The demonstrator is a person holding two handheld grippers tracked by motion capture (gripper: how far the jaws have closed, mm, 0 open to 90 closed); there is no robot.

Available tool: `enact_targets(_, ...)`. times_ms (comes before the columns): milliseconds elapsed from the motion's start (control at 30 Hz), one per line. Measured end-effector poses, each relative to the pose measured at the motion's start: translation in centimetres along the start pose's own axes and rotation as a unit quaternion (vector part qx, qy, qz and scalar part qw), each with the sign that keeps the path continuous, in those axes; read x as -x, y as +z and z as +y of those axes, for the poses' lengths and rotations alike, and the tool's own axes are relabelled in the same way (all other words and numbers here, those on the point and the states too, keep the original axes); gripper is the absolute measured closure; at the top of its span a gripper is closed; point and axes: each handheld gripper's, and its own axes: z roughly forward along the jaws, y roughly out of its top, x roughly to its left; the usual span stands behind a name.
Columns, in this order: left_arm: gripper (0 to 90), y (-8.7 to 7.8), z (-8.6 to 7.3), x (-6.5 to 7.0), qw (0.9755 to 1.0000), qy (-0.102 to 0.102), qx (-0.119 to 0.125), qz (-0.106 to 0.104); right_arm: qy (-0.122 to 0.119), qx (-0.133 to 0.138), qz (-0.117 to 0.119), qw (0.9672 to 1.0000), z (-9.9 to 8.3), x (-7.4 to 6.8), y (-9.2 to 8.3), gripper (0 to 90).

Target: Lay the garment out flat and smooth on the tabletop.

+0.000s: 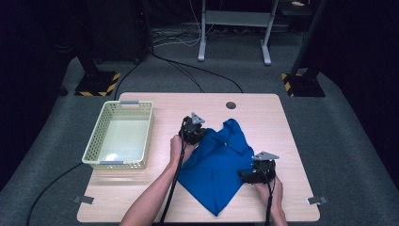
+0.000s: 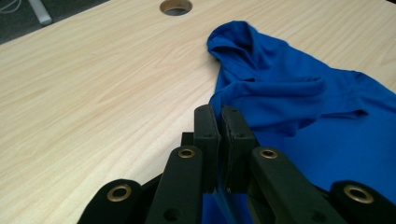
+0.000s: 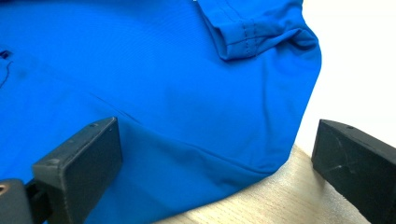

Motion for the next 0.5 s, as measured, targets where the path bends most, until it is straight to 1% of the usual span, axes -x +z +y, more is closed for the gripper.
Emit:
enact_targets(33,86.2,0.1,0.0,-0.1,1.0,-0.001,-0.003,0.0,0.0,0.0,0.0,1.0,0.0,0.0,0.0,1.0)
enact_targets(167,86.2,0.3,0.0,-0.4,0.9999,0.006,-0.007,0.009,0.001,0.0,0.0,1.0,0.0,0.0,0.0,1.0)
enact_targets(200,86.2,0.3,0.0,-0.6,0.9999,0.002,-0.009,0.007,0.0,0.0,0.0,1.0,0.0,0.0,0.0,1.0)
enact_targets(333,86.2,0.2,0.5,-1.0,0.9999,-0.006,-0.006,0.008,0.001,-0.001,-0.001,1.0,0.0,0.0,0.0,1.0)
enact_targets(400,86.2,0.1,0.7,-1.2,0.9999,-0.002,-0.001,0.012,0.001,-0.001,-0.001,1.0,0.0,0.0,0.0,1.0)
enact_targets(500,86.2,0.2,0.7,-1.5,0.9998,0.001,-0.001,0.021,0.001,-0.001,-0.001,1.0,0.0,0.0,0.0,0.9)
